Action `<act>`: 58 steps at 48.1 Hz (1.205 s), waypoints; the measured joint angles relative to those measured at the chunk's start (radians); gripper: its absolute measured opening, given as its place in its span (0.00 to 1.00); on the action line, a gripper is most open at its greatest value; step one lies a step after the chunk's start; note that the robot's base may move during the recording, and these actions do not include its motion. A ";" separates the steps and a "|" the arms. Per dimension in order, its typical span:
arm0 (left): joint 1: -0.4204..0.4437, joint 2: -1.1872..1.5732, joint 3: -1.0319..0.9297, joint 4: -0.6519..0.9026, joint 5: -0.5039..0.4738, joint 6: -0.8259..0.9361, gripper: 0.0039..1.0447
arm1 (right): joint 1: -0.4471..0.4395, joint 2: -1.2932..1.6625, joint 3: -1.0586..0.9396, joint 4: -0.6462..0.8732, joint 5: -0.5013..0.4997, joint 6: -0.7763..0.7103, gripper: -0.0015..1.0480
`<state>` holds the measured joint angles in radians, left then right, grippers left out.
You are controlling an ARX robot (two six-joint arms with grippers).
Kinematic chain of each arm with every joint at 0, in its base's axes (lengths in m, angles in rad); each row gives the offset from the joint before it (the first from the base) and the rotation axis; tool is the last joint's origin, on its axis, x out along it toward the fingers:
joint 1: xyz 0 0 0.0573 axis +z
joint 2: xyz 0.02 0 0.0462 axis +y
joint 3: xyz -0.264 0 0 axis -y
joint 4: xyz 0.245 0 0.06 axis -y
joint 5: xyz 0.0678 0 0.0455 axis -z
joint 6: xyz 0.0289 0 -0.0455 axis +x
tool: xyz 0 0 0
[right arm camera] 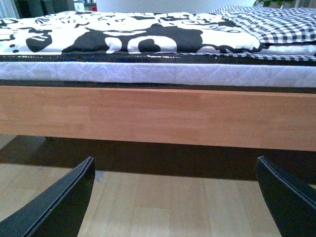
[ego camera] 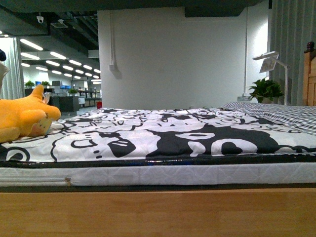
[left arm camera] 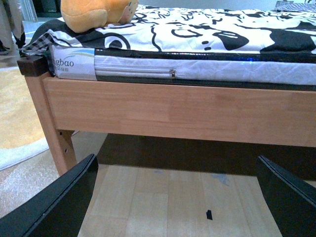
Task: Put away toys
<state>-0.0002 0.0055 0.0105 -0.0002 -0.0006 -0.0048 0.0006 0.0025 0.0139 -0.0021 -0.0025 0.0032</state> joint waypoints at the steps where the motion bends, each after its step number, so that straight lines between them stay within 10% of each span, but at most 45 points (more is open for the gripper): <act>1: 0.000 0.000 0.000 0.000 0.000 0.000 0.94 | 0.000 0.000 0.000 0.000 0.000 0.000 0.94; 58: 0.000 -0.001 0.000 0.000 0.003 0.000 0.94 | 0.000 0.000 0.000 0.000 0.003 0.000 0.94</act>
<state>0.0002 0.0044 0.0105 -0.0002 0.0029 -0.0044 0.0006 0.0025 0.0139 -0.0017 0.0010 0.0032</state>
